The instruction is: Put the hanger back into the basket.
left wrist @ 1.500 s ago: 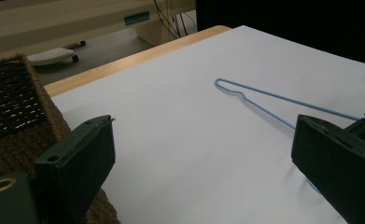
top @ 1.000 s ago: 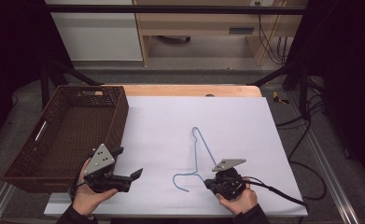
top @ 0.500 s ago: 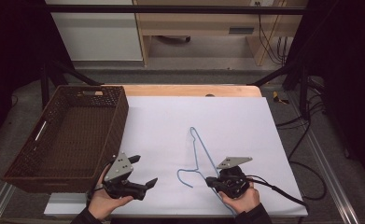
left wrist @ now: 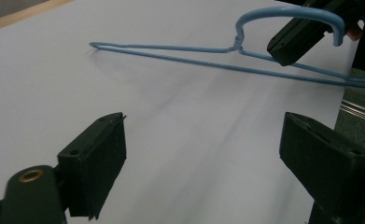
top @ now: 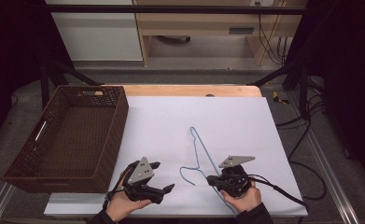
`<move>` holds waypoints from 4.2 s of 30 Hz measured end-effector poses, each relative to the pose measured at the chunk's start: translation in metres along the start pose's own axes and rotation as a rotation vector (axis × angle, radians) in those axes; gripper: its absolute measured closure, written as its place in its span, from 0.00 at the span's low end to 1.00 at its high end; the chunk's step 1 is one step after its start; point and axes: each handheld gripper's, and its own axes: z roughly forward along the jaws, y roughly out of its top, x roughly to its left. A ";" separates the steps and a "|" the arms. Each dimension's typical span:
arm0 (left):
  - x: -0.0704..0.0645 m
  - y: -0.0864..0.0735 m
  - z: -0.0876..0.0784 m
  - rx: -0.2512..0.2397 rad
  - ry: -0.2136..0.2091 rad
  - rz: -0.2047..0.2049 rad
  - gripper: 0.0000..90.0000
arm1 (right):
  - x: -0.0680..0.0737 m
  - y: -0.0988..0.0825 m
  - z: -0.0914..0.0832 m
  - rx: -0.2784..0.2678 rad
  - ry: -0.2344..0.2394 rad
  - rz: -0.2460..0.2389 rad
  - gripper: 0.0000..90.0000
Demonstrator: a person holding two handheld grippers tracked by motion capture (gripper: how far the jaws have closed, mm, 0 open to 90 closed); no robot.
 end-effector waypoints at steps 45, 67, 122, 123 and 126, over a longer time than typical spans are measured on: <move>-0.009 0.025 0.067 -0.090 -0.146 -0.009 0.90 | -0.001 0.000 -0.001 -0.002 0.010 -0.002 0.97; -0.011 0.027 0.065 -0.083 -0.140 -0.018 0.94 | 0.005 -0.002 0.005 -0.009 -0.093 -0.074 0.67; 0.024 0.040 -0.011 0.023 0.131 0.272 0.15 | 0.002 0.046 -0.029 -0.010 0.212 -0.226 0.98; 0.023 0.040 -0.009 0.028 0.138 0.287 0.15 | 0.001 0.046 -0.029 -0.011 0.213 -0.229 0.98; 0.020 0.039 -0.003 0.039 0.148 0.330 0.16 | 0.001 0.046 -0.028 -0.012 0.221 -0.226 0.98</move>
